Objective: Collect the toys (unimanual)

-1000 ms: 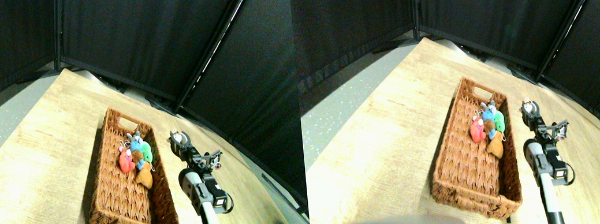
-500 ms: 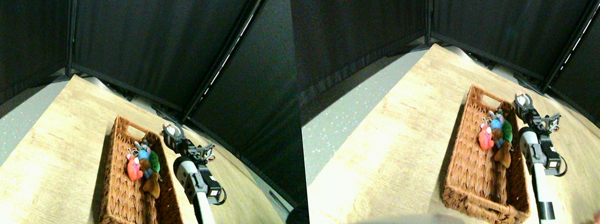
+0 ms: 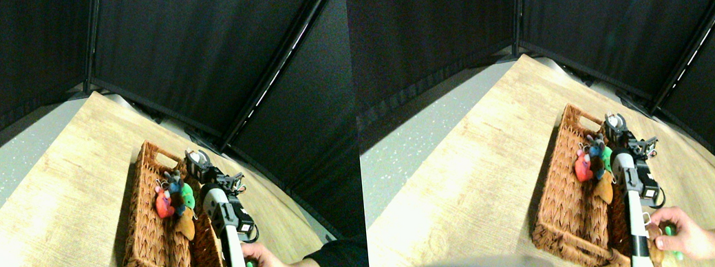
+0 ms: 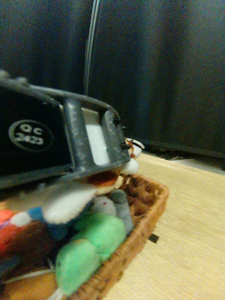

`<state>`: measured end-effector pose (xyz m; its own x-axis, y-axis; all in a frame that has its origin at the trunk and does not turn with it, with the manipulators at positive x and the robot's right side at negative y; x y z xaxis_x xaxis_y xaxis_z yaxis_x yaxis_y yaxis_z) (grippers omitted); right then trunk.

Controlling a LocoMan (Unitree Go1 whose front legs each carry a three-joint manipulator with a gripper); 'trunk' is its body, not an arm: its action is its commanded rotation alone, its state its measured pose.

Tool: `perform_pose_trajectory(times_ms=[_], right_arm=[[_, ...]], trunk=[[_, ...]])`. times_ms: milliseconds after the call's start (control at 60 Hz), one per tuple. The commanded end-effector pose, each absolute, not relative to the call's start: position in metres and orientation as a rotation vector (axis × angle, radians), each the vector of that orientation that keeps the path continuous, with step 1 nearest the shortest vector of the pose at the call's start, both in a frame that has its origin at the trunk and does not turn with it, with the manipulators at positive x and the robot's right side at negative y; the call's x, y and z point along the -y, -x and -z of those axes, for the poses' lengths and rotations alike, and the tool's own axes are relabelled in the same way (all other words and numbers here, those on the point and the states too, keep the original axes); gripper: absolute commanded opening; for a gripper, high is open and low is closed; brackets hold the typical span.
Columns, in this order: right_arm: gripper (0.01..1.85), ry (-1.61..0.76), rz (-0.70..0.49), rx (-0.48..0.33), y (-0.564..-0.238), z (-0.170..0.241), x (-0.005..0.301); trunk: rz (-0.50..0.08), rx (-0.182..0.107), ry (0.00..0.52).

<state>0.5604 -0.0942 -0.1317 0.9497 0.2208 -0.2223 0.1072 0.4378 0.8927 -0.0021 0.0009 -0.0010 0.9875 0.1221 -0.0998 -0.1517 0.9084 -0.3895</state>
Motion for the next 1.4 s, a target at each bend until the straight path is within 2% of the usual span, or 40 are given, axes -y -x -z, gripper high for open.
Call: perform_pose_trajectory(times_ms=[17,83,100,117,183,217,333,600,683,833,1033,1200,1217,1267,1400], right_arm=[[0.06,-1.137,-0.056,-0.285,-0.561,0.131,0.094],[0.09,-1.113,-0.049,-0.279,-0.559,0.132,0.095],[0.43,-1.079,-0.047,-0.291,-0.558,0.131,0.097],[0.43,-1.079,-0.047,-0.291,-0.558,0.131,0.097],[1.03,-1.032,-0.037,-0.315,-0.556,0.131,0.099],[1.23,-1.007,-0.038,-0.323,-0.556,0.13,0.1],[1.36,-1.006,-0.041,-0.326,-0.556,0.13,0.104],[1.13,-1.048,0.007,-0.234,-0.552,0.123,0.123],[1.05,-0.972,0.017,-0.169,-0.549,0.116,0.14],[0.94,-1.036,0.072,-0.122,-0.539,0.104,0.164],[0.88,-0.996,0.065,-0.061,-0.525,0.101,0.202],[0.76,-0.989,0.133,0.006,-0.506,0.109,0.225],[0.76,-0.987,0.179,0.032,-0.499,0.113,0.227],[0.75,-1.013,0.211,0.048,-0.492,0.119,0.232],[0.79,-1.097,0.259,0.038,-0.479,0.143,0.242]], trunk=[[-0.165,-0.082,0.518],[-0.163,-0.083,0.516],[-0.161,-0.084,0.513],[-0.159,-0.086,0.512],[-0.157,-0.087,0.508],[-0.156,-0.089,0.505],[-0.152,-0.09,0.499],[-0.125,-0.094,0.469],[-0.115,-0.095,0.456],[-0.089,-0.096,0.43],[-0.059,-0.102,0.401],[-0.04,-0.112,0.381],[-0.039,-0.113,0.379],[-0.037,-0.113,0.373],[-0.031,-0.124,0.365]])
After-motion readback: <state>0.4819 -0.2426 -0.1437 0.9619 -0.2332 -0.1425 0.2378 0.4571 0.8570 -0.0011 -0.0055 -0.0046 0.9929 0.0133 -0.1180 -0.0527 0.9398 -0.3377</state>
